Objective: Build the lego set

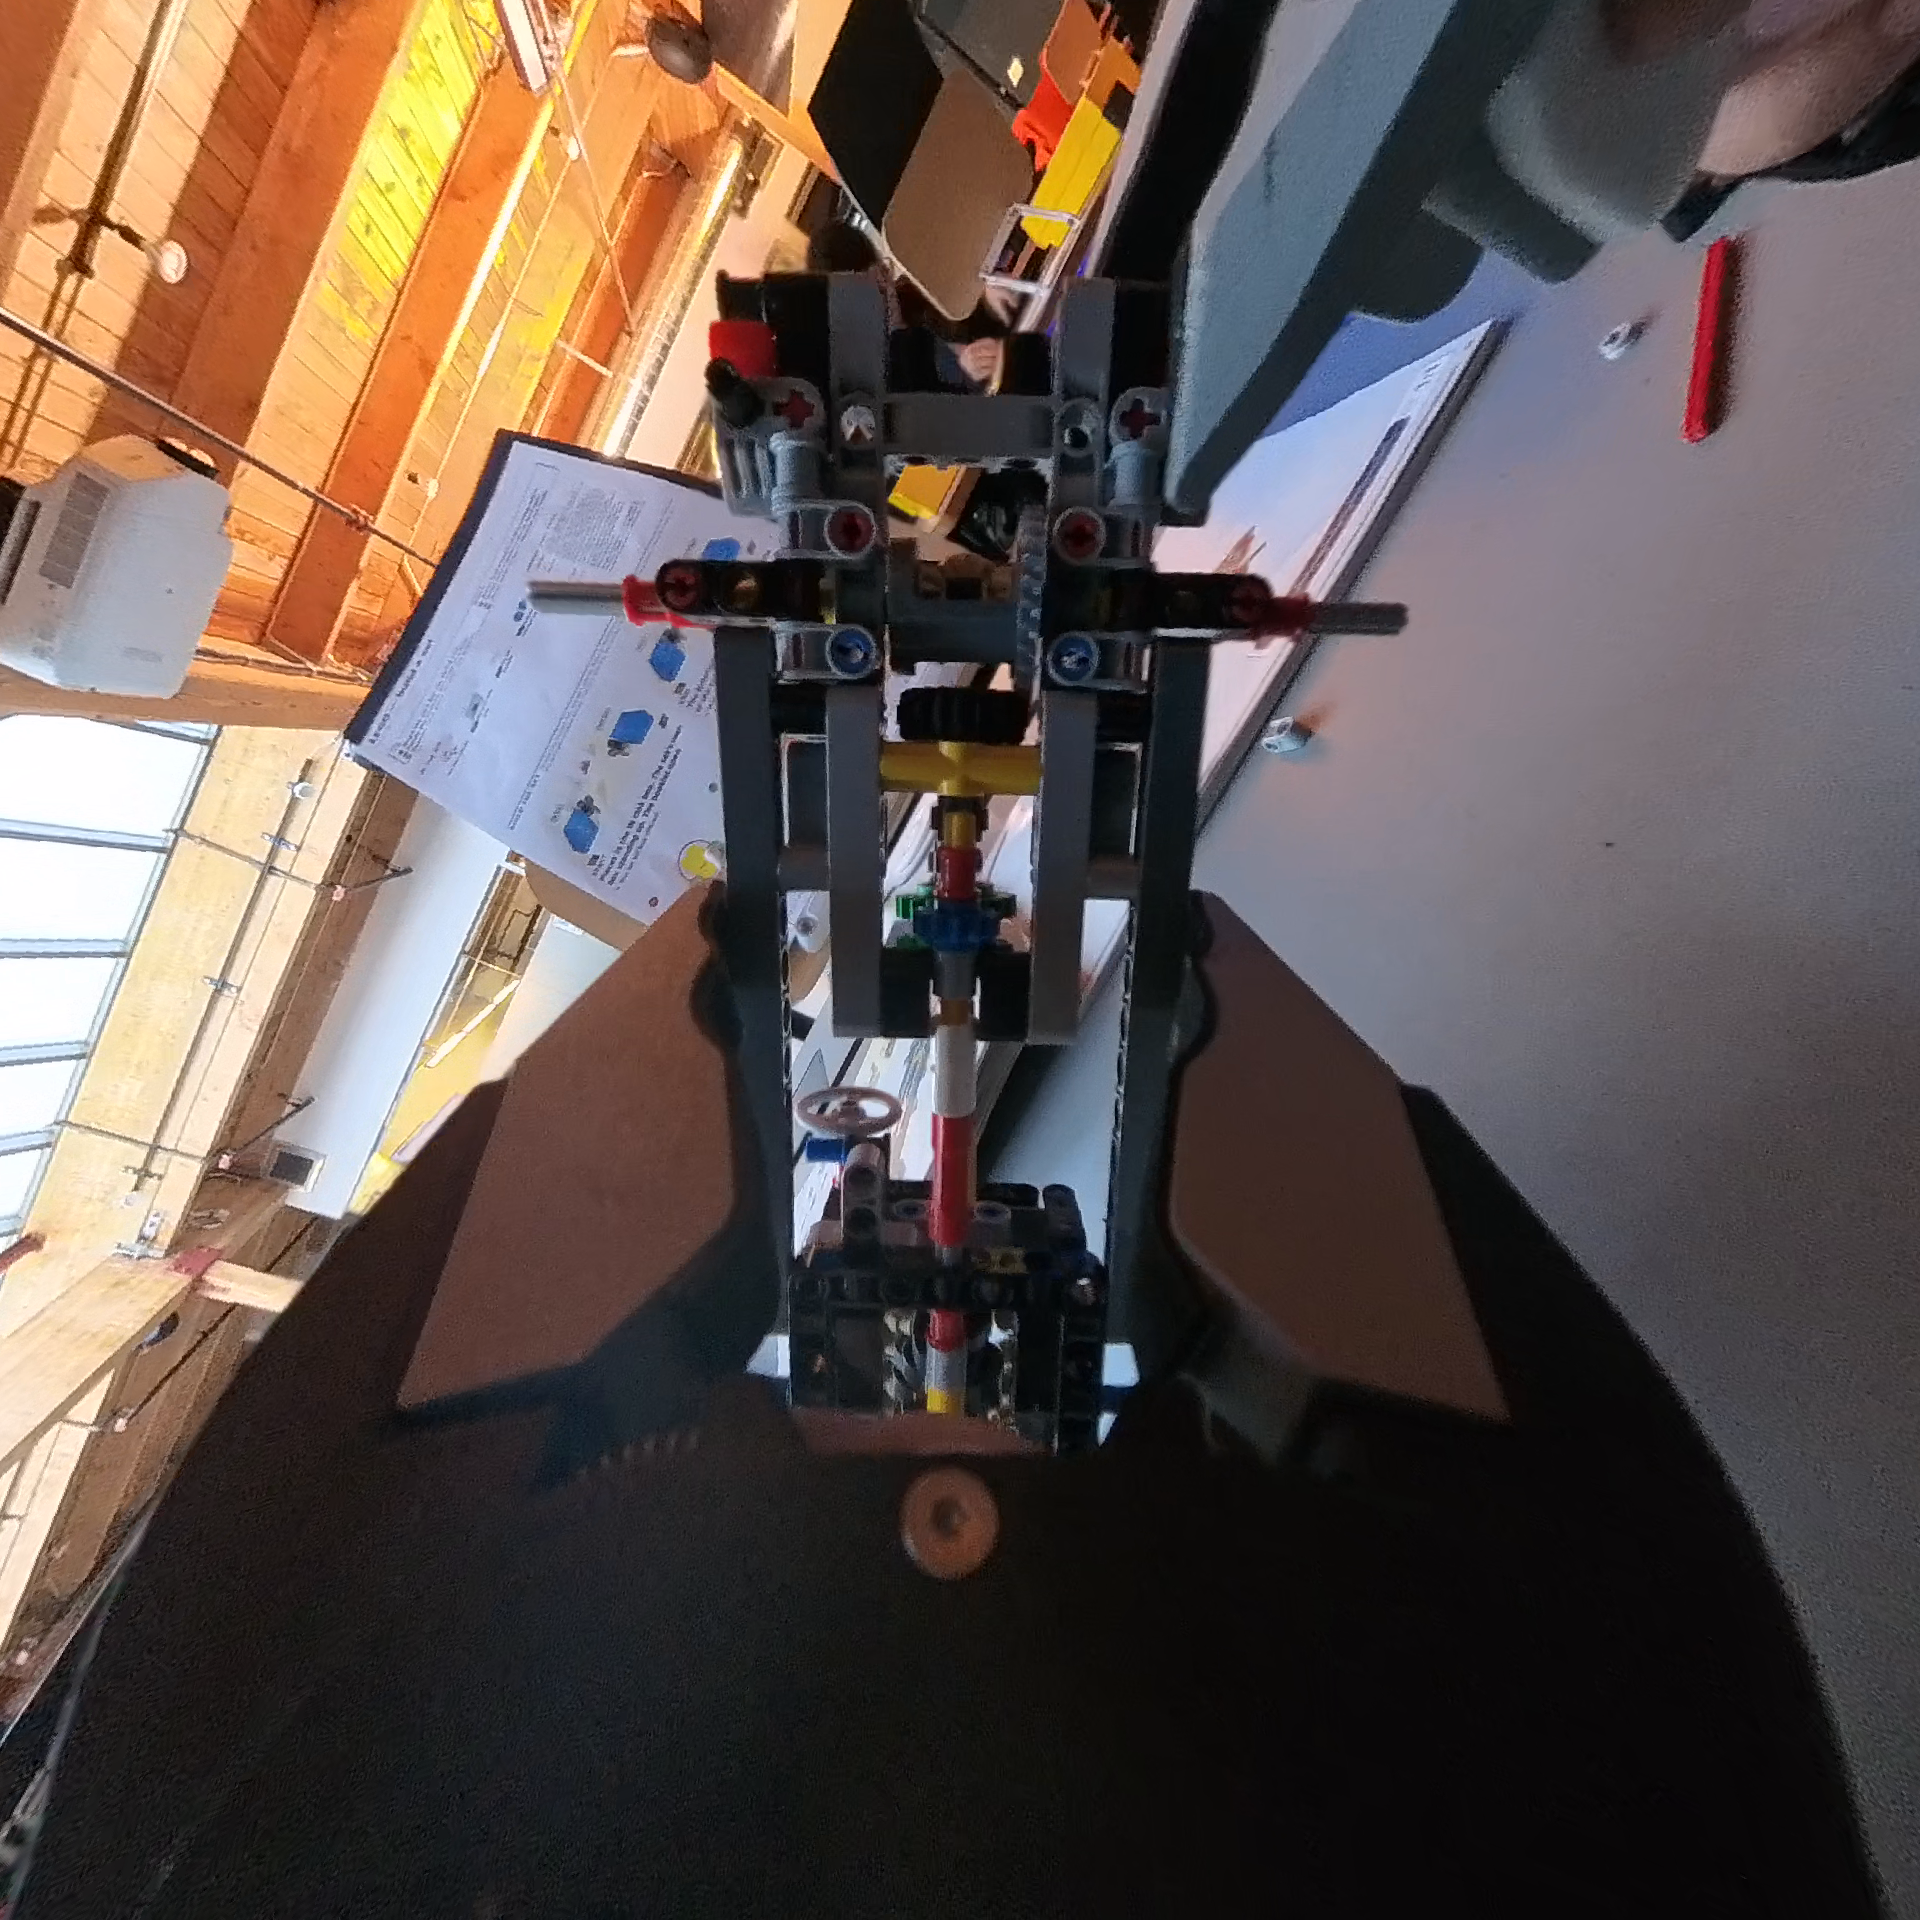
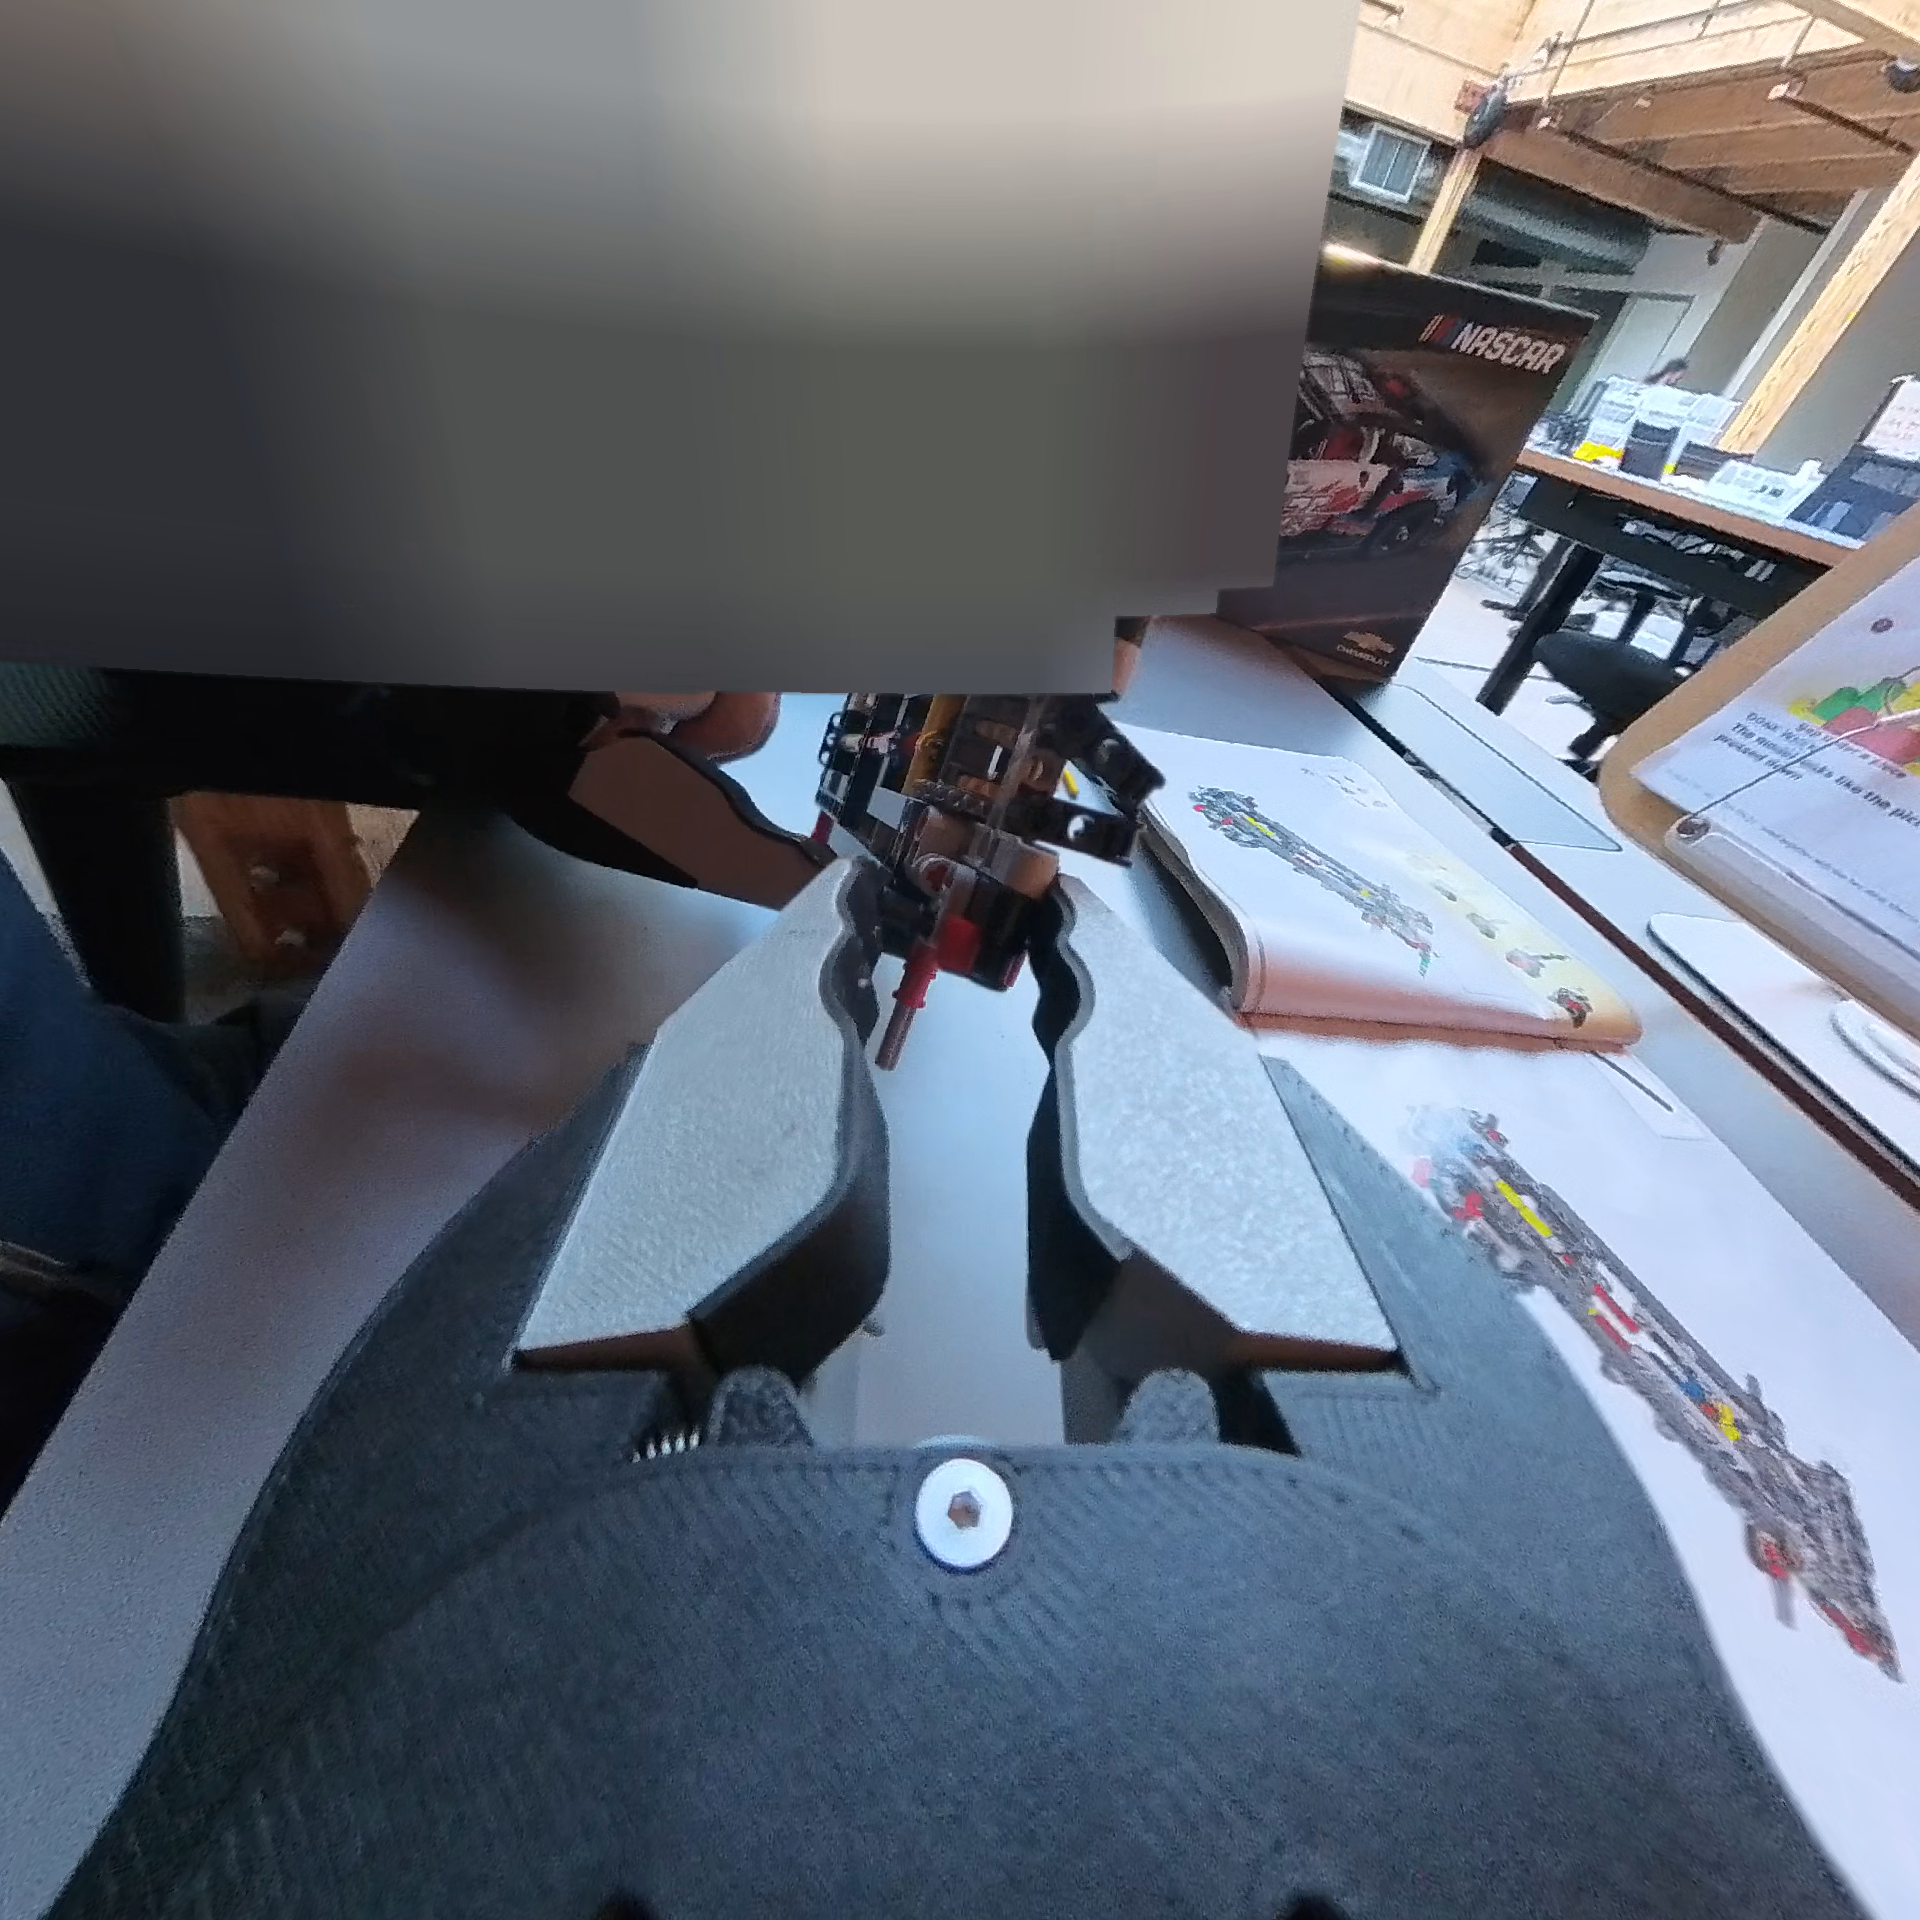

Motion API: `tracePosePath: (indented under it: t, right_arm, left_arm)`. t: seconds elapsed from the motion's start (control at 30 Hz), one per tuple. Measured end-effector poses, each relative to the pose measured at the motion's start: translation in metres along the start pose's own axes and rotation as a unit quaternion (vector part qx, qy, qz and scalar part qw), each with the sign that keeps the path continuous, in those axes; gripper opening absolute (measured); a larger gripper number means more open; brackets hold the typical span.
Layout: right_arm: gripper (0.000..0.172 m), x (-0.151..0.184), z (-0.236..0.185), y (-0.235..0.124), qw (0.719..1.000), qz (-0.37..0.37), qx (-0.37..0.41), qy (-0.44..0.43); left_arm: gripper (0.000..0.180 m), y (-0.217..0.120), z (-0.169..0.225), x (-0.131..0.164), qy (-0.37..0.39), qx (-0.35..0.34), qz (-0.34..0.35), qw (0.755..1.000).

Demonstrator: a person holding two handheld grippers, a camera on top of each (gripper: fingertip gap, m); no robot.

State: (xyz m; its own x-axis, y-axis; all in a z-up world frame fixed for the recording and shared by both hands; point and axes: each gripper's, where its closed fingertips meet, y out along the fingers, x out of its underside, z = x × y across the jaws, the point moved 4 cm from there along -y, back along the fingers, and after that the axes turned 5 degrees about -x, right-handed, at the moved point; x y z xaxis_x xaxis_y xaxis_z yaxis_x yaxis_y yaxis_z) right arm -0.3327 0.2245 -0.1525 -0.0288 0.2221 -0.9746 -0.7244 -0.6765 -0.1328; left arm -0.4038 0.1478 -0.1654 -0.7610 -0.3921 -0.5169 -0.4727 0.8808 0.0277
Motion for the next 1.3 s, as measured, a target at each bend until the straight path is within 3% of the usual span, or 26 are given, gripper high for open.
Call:
tracePosePath:
  t: [0.13, 0.27, 0.4, 0.7, 1.07, 1.1, 1.23, 1.3]
  right_arm:
    - [0.027, 0.003, 0.003, 0.0, 0.997, 0.035, -0.018, 0.066]
    - [0.027, 0.004, 0.008, 0.001, 0.994, 0.076, -0.033, 0.076]
    - [0.028, -0.003, 0.005, -0.001, 0.997, 0.07, -0.007, 0.025]
    - [0.028, -0.01, -0.001, 0.004, 0.998, 0.062, 0.012, 0.009]
    - [0.026, -0.018, 0.014, 0.002, 0.99, 0.089, -0.025, 0.103]
    - [0.019, -0.021, 0.02, -0.002, 0.988, 0.094, -0.016, 0.118]
    - [0.014, -0.007, 0.039, -0.002, 0.972, 0.121, -0.015, 0.2]
    - [0.013, 0.003, 0.047, 0.0, 0.964, 0.092, -0.019, 0.25]
  left_arm:
    - [0.082, -0.002, 0.001, 0.001, -0.004, -0.017, 0.011, 1.0]
    - [0.082, 0.0, -0.001, 0.002, -0.009, -0.026, 0.004, 1.0]
    - [0.083, 0.003, 0.0, 0.0, -0.013, -0.025, 0.009, 1.0]
    - [0.083, -0.001, 0.0, -0.003, -0.018, -0.037, 0.017, 0.999]
    - [0.082, 0.001, -0.005, -0.005, -0.062, -0.04, 0.015, 0.997]
    - [0.082, 0.002, -0.006, -0.004, -0.069, -0.038, 0.013, 0.997]
    - [0.084, 0.018, -0.005, 0.0, -0.123, 0.08, -0.044, 0.988]
    - [0.084, 0.026, -0.001, 0.006, -0.143, 0.151, -0.089, 0.974]
